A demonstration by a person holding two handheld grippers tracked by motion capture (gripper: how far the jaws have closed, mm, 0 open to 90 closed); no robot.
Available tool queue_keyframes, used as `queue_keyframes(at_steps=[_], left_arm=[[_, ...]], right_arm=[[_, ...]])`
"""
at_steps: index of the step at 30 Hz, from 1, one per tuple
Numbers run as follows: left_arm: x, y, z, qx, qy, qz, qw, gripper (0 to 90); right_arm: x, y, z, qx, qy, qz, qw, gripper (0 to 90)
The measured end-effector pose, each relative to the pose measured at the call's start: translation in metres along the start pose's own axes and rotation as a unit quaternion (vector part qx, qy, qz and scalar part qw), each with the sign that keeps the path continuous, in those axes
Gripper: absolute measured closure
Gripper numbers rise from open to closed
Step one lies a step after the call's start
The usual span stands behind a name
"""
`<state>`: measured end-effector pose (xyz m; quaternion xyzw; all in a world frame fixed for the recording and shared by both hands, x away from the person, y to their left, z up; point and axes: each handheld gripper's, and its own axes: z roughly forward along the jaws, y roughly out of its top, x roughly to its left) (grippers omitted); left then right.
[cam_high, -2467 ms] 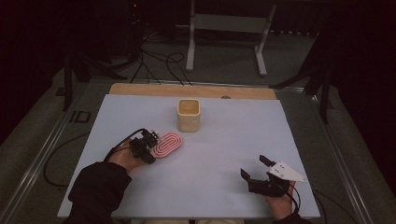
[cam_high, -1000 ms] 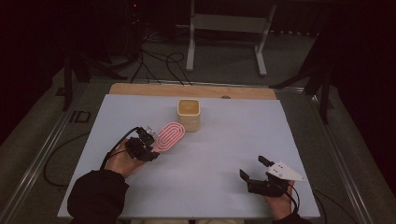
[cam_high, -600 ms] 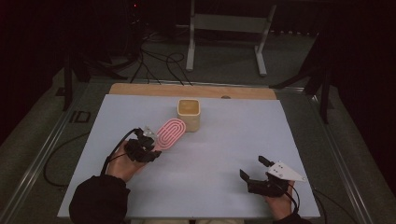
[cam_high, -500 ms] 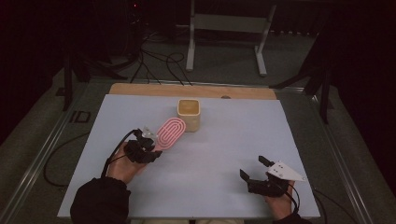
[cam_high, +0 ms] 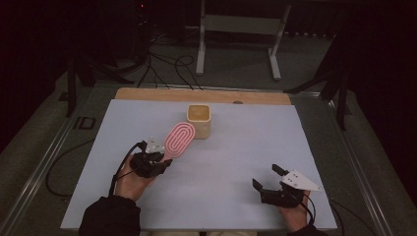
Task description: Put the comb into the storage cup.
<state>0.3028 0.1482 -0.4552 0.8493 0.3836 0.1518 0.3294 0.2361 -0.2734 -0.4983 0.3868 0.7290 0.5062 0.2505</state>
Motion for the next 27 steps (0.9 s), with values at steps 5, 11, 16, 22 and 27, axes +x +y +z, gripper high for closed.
queue_keyframes(at_steps=[5,11,16,22,27], left_arm=[[-0.003,0.001,-0.002,-0.011,0.002,0.004,0.9999,69.9],[-0.008,0.000,-0.004,-0.028,0.006,0.008,0.9995,69.9],[-0.010,-0.001,-0.004,-0.039,0.010,0.011,0.9991,69.9],[-0.010,-0.004,-0.005,-0.056,0.013,0.009,0.9983,69.9],[-0.012,-0.005,-0.007,-0.066,0.014,0.004,0.9977,69.9]], right_arm=[[0.000,0.000,0.001,0.000,0.001,0.000,1.0000,8.9],[0.000,0.001,0.001,-0.001,0.004,-0.001,1.0000,8.9],[0.001,0.001,0.002,0.001,0.005,0.000,1.0000,8.9],[0.001,0.001,0.003,0.003,0.006,0.000,1.0000,8.9],[0.003,0.001,0.004,0.003,0.008,-0.002,1.0000,8.9]])
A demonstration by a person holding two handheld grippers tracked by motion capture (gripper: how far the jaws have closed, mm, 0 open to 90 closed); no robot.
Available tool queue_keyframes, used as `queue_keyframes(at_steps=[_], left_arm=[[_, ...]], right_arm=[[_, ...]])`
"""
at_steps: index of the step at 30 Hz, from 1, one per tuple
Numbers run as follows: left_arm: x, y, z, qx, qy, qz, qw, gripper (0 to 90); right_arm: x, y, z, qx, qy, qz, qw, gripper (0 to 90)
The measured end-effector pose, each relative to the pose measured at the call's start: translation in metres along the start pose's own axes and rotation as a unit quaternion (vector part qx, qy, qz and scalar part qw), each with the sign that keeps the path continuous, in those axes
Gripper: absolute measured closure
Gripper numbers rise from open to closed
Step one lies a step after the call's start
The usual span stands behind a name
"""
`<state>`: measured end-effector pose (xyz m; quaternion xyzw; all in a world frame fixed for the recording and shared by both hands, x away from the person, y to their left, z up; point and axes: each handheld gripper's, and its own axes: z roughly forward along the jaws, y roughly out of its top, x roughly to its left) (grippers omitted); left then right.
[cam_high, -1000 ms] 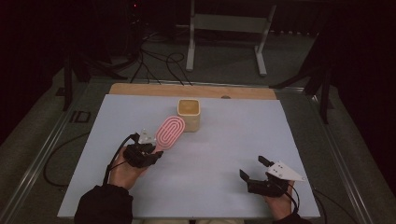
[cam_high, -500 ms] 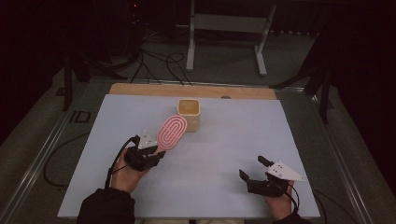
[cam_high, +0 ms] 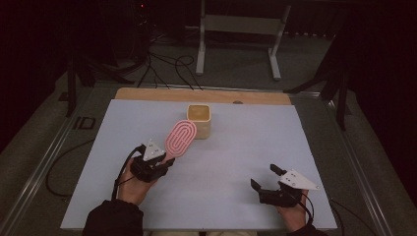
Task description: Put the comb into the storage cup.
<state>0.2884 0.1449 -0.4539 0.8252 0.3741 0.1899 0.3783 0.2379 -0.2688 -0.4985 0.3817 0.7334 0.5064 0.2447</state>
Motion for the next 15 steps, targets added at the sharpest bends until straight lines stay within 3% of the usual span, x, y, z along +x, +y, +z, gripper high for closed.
queue_keyframes(at_steps=[15], left_arm=[[-0.0050,-0.0002,0.0001,-0.018,0.006,0.004,0.9998,69.9]], right_arm=[[0.0041,0.0020,0.0022,0.003,0.007,0.003,1.0000,8.9]])
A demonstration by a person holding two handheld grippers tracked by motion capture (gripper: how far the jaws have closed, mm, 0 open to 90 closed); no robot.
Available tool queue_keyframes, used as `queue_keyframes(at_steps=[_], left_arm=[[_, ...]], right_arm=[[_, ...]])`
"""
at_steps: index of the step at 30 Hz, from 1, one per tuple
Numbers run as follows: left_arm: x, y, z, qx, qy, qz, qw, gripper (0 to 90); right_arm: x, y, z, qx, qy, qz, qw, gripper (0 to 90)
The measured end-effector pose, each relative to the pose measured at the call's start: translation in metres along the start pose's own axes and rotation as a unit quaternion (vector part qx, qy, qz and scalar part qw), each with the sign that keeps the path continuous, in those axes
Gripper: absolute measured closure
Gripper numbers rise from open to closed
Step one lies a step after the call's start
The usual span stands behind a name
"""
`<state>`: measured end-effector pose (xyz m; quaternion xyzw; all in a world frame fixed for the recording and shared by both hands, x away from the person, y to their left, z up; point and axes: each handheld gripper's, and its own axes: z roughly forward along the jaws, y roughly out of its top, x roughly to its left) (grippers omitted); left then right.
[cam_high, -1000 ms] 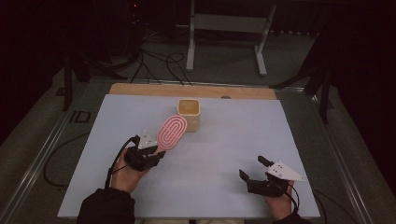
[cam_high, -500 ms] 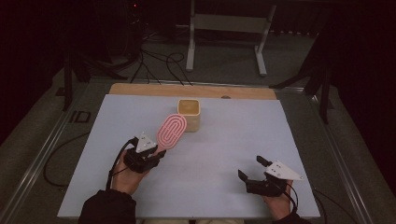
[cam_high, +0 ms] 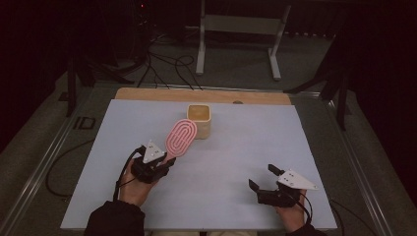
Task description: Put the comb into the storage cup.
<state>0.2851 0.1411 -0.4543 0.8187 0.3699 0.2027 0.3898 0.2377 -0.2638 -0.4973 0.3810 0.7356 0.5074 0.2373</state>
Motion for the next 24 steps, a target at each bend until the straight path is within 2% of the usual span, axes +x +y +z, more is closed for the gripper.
queue_keyframes(at_steps=[9,21,24], left_arm=[[-0.003,0.000,0.000,-0.005,0.002,0.004,1.0000,69.9],[-0.009,0.001,0.004,-0.010,0.003,0.009,0.9999,69.9],[-0.011,0.002,0.004,-0.013,0.004,0.011,0.9998,69.9]], right_arm=[[0.000,0.001,0.000,0.000,-0.003,0.005,1.0000,8.9],[0.005,0.004,0.003,-0.001,0.004,-0.001,1.0000,8.9],[0.006,0.007,0.004,-0.001,0.009,0.005,0.9999,8.9]])
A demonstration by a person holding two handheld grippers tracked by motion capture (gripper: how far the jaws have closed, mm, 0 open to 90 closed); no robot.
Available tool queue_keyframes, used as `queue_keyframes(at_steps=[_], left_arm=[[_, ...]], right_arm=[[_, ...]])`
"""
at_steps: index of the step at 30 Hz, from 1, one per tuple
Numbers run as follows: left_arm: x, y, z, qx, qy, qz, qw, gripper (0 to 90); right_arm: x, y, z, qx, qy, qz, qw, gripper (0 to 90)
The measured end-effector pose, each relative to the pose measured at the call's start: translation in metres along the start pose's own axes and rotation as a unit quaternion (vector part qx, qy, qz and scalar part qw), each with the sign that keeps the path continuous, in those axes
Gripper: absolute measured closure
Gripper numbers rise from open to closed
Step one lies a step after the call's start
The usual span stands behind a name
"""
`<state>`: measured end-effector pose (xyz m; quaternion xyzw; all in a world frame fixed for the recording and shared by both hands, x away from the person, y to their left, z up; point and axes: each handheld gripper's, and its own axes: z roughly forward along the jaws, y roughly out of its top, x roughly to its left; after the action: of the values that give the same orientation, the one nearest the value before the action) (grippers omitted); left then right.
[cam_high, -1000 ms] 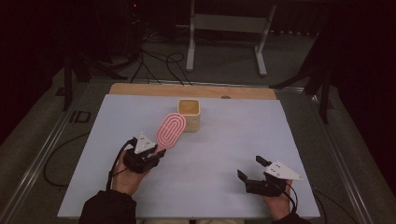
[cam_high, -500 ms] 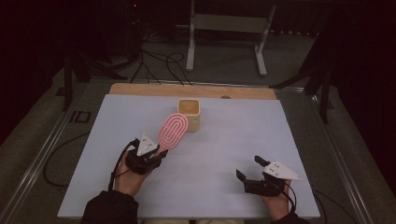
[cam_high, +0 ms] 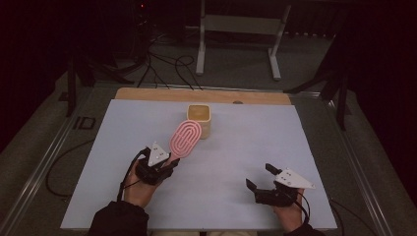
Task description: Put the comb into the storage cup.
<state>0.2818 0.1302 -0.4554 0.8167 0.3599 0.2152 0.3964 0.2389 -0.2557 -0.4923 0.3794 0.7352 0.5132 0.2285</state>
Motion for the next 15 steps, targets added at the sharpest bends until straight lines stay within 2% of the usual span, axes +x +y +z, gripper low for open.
queue_keyframes(at_steps=[15], left_arm=[[-0.0004,-0.0002,-0.0007,-0.006,-0.001,-0.005,1.0000,69.9]], right_arm=[[0.0009,0.0112,0.0060,-0.002,0.010,0.020,0.9998,8.8]])
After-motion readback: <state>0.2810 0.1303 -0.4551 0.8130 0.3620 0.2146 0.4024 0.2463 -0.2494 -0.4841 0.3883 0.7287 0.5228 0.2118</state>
